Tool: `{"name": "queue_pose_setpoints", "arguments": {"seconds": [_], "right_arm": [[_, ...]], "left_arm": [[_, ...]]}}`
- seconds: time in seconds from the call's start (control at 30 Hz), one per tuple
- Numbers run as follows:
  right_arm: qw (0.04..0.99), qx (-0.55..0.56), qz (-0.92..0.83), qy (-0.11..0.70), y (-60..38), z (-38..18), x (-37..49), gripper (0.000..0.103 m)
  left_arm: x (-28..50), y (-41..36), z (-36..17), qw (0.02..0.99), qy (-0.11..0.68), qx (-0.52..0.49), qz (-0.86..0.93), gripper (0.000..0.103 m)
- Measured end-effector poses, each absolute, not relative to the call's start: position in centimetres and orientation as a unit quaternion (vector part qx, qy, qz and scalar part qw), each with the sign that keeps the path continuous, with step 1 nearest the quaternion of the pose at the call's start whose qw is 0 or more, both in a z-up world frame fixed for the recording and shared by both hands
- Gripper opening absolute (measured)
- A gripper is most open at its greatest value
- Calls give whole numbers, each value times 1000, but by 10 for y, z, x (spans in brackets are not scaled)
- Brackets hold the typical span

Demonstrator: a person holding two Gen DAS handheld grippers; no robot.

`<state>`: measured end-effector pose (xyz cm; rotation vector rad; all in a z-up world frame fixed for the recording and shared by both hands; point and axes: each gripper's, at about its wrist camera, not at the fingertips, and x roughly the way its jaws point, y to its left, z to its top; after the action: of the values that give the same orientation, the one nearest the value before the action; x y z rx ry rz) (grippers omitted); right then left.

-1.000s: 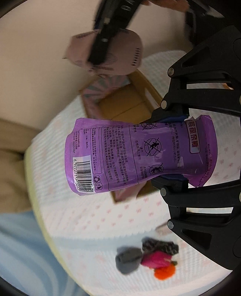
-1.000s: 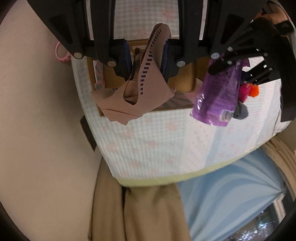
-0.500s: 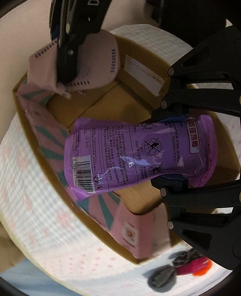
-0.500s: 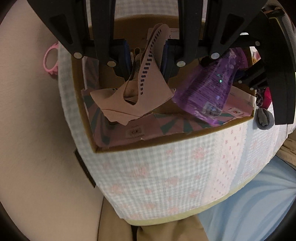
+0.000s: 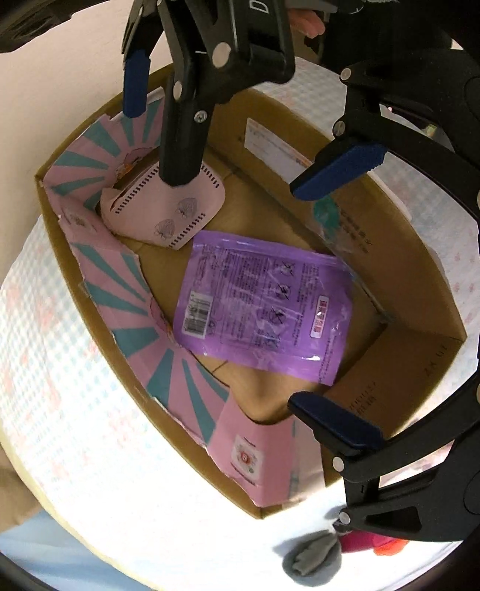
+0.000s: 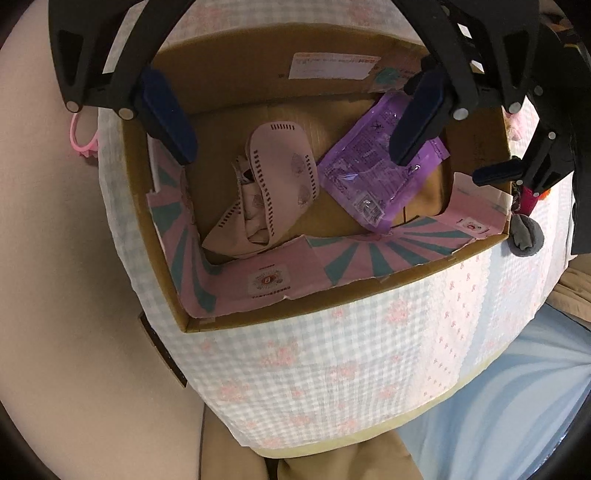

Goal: Organize soft objects
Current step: 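Lift both tools away from the box back toward the item pile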

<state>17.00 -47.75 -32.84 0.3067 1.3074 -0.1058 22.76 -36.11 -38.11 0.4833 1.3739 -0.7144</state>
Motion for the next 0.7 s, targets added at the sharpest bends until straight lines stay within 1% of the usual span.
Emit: {"name": "queue_pose_setpoints", "arguments": {"seconds": [0.13, 0.27, 0.5, 0.7], "right_arm": [[788, 130, -51, 600, -476, -320, 168, 103], [798, 121, -54, 587, -476, -298, 162, 103], [819, 99, -67, 561, -467, -234, 143, 103], [838, 73, -67, 536, -444, -167, 118, 103]], "left_arm": [[225, -353, -371, 697, 610, 212, -312, 103], [218, -349, -351, 708, 602, 206, -307, 103], [207, -333, -299, 743, 571, 181, -299, 103], [189, -304, -240, 782, 536, 146, -282, 103]]}}
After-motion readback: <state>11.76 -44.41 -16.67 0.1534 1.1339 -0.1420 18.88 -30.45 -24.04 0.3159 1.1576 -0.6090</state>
